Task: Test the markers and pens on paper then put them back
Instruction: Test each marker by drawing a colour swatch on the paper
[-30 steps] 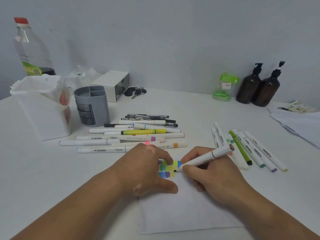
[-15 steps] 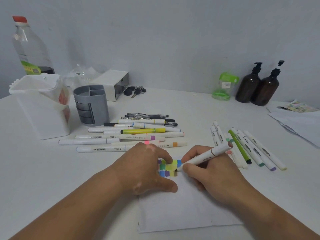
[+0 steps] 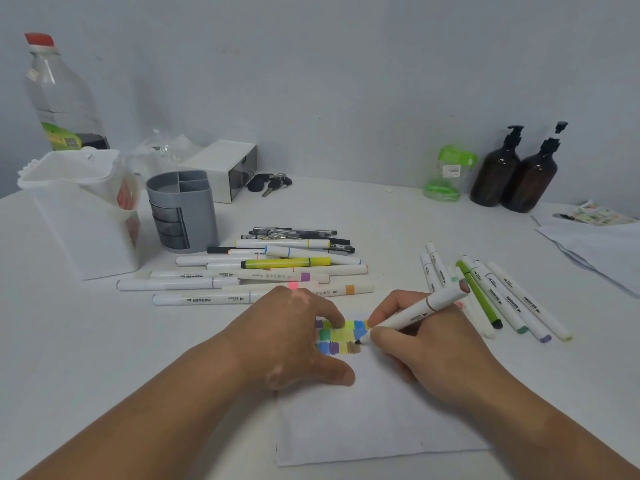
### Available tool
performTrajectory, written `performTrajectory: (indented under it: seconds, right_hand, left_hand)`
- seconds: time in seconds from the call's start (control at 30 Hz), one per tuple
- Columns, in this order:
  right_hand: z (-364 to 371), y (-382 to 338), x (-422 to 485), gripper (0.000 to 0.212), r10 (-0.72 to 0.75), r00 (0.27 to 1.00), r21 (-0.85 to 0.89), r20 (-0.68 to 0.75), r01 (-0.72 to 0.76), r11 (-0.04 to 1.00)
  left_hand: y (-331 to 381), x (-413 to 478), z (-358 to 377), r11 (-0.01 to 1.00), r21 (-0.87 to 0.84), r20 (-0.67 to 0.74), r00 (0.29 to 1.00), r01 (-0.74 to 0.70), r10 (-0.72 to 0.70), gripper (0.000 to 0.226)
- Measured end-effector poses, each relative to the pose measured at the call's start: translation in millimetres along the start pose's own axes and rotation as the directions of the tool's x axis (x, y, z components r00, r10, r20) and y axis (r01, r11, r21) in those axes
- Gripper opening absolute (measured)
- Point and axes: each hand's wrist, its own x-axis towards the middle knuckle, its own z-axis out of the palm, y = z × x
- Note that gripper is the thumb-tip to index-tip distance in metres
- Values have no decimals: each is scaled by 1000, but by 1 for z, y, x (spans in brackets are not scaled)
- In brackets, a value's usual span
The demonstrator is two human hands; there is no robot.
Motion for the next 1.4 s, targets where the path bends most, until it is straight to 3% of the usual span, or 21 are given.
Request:
performTrajectory:
  seconds: [0.13, 0.23, 0.33, 0.4, 0.5, 0.63, 0.87, 1.03, 1.1, 1.27, 1.4]
  right_hand:
    - [-2, 0, 1, 12, -32, 999, 45, -37, 34, 998]
    - [-10, 0, 5, 6, -8, 984, 311, -179, 64, 948]
    - [-15, 2, 10, 4, 50, 975, 515, -217, 71, 854]
    - [-17, 3, 11, 7, 57, 977, 561, -207, 70, 825]
    - [-21, 3, 12, 8, 54, 980, 595, -192, 72, 800]
    - [-25, 6, 13, 7, 53, 981, 633, -186, 78, 770]
    - [-26, 6, 13, 6, 76, 989, 786, -128, 54, 616]
    - [-26, 6, 12, 5, 37, 988, 737, -151, 87, 670]
    - [-25, 6, 12, 4, 25, 990, 735, -139, 87, 673]
    - [-23, 5, 12, 3, 5, 992, 741, -128, 92, 665]
    - [-22, 3, 11, 3, -11, 993, 730, -116, 93, 678]
  left_hand:
    - [-1, 0, 0, 1000, 1, -2, 1000, 7, -7, 73]
    - [-2, 0, -5, 998, -58, -43, 999, 23, -26, 69]
    - [-3, -1, -13, 967, -252, -138, 989, 25, -61, 42]
    - [-4, 1, -14, 876, -482, -178, 977, 13, -113, 32]
    - [-2, 1, -13, 694, -720, -155, 970, 21, -189, 47]
    - [-3, 3, -10, 657, -754, -173, 967, -7, -188, 49]
    - [2, 2, -8, 520, -853, -50, 986, 41, -160, 16]
    - [5, 1, -8, 542, -840, -59, 990, 20, -128, 12]
    - [6, 1, -9, 567, -824, -84, 991, -11, -102, 19]
    - [4, 0, -5, 623, -777, -124, 992, -89, -14, 12]
    - [4, 1, -2, 663, -740, -123, 992, -113, 32, 24]
